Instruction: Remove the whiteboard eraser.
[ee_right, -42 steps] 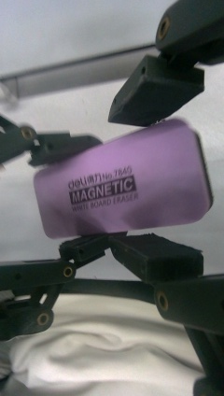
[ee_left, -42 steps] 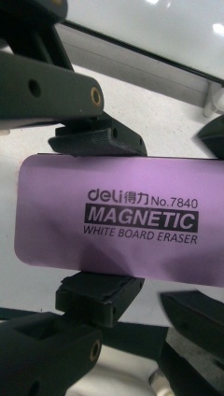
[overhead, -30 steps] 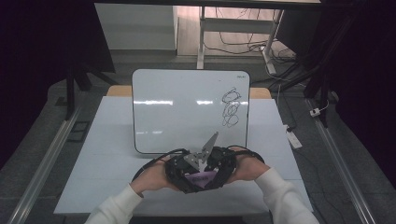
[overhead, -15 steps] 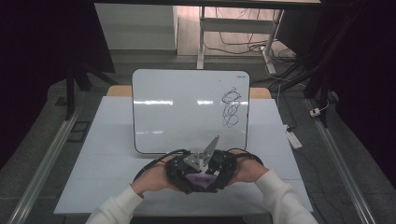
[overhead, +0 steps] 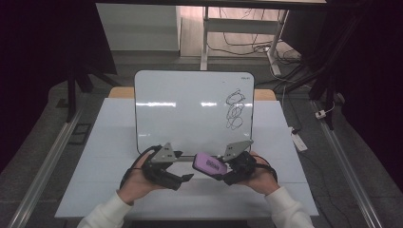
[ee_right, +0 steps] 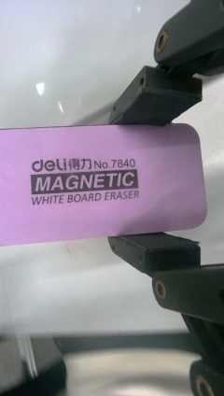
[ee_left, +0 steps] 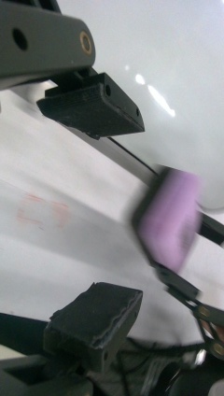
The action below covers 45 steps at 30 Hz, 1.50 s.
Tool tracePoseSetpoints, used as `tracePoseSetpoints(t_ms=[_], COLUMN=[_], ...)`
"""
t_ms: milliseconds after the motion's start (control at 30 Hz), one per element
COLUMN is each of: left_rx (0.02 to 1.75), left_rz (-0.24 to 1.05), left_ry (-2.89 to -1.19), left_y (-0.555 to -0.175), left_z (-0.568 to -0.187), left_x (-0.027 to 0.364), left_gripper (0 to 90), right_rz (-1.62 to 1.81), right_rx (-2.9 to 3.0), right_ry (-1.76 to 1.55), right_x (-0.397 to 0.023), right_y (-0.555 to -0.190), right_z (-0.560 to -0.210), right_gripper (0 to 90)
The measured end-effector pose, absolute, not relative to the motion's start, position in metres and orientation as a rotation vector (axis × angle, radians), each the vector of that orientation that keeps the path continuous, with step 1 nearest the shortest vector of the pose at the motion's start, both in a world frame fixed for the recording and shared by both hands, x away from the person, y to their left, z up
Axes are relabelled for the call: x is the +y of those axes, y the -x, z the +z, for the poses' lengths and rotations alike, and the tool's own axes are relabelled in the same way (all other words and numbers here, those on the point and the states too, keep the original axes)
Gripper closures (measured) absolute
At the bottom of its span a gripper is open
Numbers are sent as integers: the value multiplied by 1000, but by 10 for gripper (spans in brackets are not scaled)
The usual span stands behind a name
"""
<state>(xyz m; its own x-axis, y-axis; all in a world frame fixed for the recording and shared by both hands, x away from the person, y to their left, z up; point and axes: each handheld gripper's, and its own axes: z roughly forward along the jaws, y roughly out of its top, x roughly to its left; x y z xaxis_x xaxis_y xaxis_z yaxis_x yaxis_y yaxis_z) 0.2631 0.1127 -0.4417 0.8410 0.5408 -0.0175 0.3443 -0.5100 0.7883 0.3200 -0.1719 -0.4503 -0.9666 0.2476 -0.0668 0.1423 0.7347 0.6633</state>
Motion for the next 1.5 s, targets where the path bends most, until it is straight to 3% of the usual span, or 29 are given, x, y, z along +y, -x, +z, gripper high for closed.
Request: tracePoseSetpoints(t_ms=[200, 433, 800, 1500], left_rx=[795, 944, 1062, 1120], left_rz=[370, 378, 418, 411], left_ry=[-2090, -2016, -1951, -1927], left_y=[-249, -246, -241, -238], left_z=[-458, -475, -491, -498], left_x=[149, 183, 220, 234], left_gripper=[197, 200, 202, 205], right_rz=[1109, 1143, 1176, 1151], right_rx=[2634, 2530, 2427, 2248], right_ry=[-409, -491, -539, -592], right_x=[-185, -194, -204, -220], right_y=[-322, -325, -330, -324], right_z=[-444, -436, -429, -411], right_gripper=[396, 395, 395, 397])
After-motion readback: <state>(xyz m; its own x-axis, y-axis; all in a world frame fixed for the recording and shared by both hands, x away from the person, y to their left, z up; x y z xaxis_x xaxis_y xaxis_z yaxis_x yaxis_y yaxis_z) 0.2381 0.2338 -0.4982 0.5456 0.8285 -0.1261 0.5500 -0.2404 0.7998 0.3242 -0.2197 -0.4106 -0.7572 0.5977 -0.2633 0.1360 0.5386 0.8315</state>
